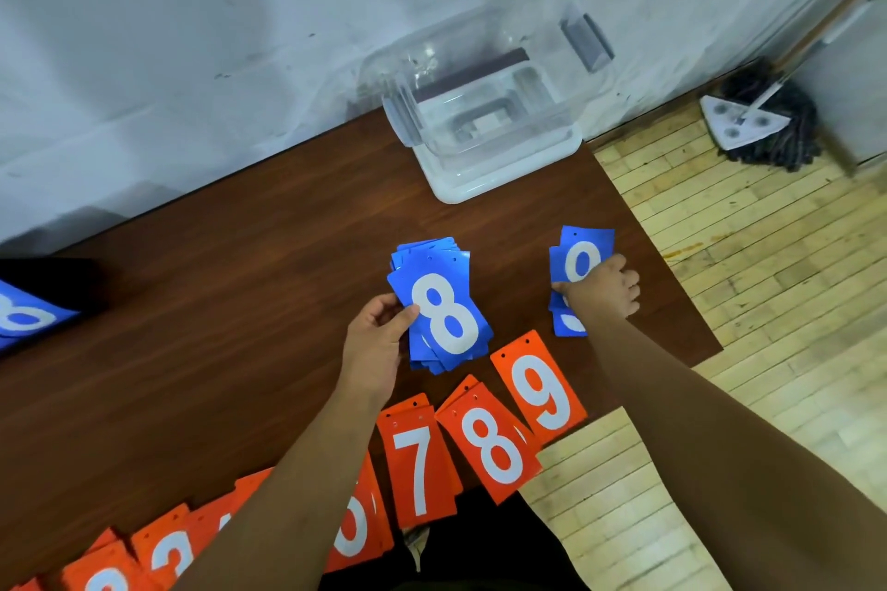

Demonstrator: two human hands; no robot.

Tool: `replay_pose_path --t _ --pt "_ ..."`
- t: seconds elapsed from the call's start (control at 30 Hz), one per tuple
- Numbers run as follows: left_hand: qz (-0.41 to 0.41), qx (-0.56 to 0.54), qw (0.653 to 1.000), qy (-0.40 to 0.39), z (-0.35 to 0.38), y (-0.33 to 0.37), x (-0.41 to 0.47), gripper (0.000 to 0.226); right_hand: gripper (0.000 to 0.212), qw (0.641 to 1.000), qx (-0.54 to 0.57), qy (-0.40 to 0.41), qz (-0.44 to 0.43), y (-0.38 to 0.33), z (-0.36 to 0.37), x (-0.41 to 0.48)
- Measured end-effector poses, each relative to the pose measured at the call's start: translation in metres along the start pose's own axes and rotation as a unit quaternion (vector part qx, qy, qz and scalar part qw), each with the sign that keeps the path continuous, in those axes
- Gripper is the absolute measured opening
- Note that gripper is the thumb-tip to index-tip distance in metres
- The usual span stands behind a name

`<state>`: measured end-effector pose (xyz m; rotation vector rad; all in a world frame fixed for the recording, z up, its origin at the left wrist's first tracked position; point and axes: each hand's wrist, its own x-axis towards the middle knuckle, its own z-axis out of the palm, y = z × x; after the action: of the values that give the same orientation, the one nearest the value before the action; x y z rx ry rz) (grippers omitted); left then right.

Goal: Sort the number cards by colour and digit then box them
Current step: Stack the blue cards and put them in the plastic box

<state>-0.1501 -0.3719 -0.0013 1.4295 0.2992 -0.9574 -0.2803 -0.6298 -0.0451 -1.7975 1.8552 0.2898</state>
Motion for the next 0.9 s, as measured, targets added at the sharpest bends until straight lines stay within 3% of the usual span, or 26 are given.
replay_pose_path --t 0.17,0.27,0.43,0.53,0.63,0.73,0.8,0.9 --pt "-0.001 -0.006 1.0 -0.002 0.004 0.001 0.001 0.036 0.048 0.996 0.034 -0.014 -0.082 -0.001 0.011 -0.015" --pt "0.001 -0.005 1.0 0.011 0.0 0.003 0.003 0.039 0.04 0.984 0.144 -0.048 -0.097 -0.003 0.006 -0.026" --pt "0.018 -0.016 0.999 0.032 -0.013 0.008 0.007 0.03 0.034 0.933 0.321 -0.043 -0.156 -0.031 -0.019 -0.049" --pt "0.022 -0.023 0.999 0.033 -0.019 0.009 0.008 0.027 0.024 0.892 0.39 -0.138 -0.184 -0.051 -0.024 -0.073" --pt "0.027 -0.043 0.999 0.009 -0.024 0.01 0.009 0.022 0.019 0.875 0.376 -0.245 -0.181 -0.063 -0.011 -0.101" --pt "0.026 -0.058 0.998 -0.014 -0.03 0.011 0.006 0.022 0.014 0.908 0.283 -0.226 -0.21 -0.064 0.012 -0.125" --pt "0.025 -0.057 0.998 -0.028 -0.037 0.011 0.002 0.023 0.027 0.919 0.245 -0.22 -0.217 -0.065 0.026 -0.138" --pt "0.014 -0.065 0.997 -0.044 -0.05 0.015 -0.003 0.024 0.039 0.91 0.239 -0.285 -0.186 -0.072 0.043 -0.161"
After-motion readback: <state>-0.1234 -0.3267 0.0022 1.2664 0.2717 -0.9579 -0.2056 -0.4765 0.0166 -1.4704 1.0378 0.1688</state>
